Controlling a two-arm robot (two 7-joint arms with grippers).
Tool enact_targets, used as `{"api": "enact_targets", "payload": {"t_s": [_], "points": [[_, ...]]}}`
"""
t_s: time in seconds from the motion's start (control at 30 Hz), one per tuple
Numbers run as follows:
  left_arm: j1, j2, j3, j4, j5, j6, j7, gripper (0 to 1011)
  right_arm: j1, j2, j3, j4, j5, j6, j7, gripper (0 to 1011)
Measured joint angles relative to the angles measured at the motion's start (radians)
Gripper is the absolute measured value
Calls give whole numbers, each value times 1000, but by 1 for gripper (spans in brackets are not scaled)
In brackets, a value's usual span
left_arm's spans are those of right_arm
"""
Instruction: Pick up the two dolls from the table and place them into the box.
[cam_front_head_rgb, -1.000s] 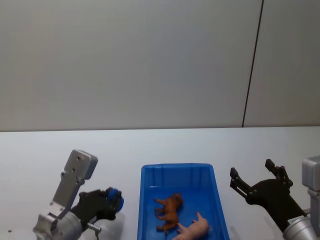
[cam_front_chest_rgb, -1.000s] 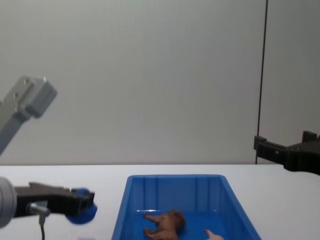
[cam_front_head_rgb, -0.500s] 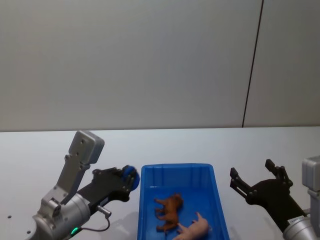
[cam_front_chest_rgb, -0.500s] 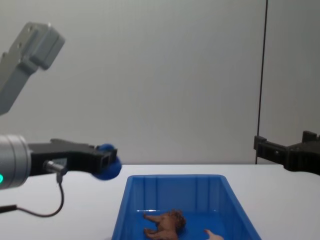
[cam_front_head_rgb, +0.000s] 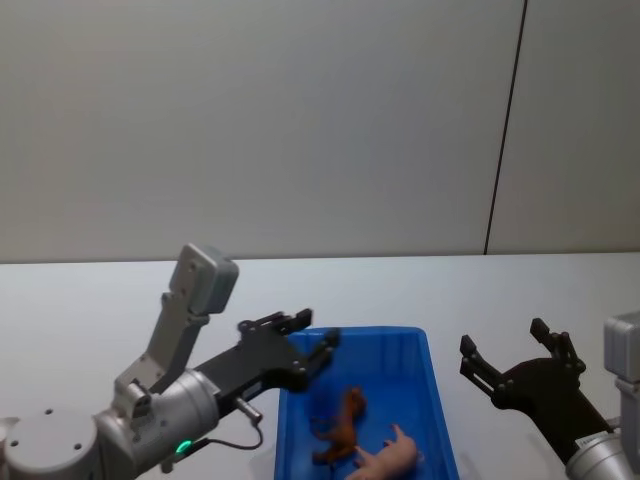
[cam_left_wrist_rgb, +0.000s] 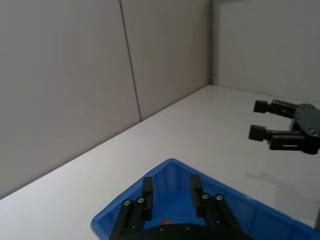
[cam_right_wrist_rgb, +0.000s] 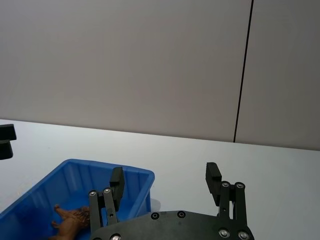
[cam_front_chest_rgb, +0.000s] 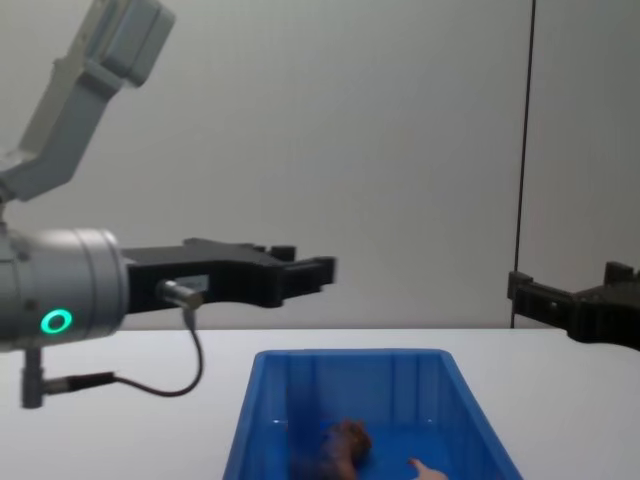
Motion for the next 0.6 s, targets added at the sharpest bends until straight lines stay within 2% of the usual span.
{"api": "enact_targets", "payload": {"t_s": [0.03, 0.13, 0.23, 0.4, 0.53, 0.6], "points": [[-7, -7, 4, 6, -3, -6, -16, 486, 0, 0, 0, 0, 0, 0, 0, 1001], [-15, -16, 8, 14, -7, -14, -35, 545, 0, 0, 0, 0, 0, 0, 0, 1001], [-25, -28, 13, 24, -12, -23, -60, 671, 0, 0, 0, 0, 0, 0, 0, 1001], [-33, -37, 18, 32, -15, -31, -81, 802, 0, 0, 0, 0, 0, 0, 0, 1001], [-38, -43, 21, 37, -18, -36, -94, 946, 0, 0, 0, 0, 0, 0, 0, 1001], [-41, -46, 23, 40, -19, -39, -100, 972, 0, 0, 0, 0, 0, 0, 0, 1001]]}}
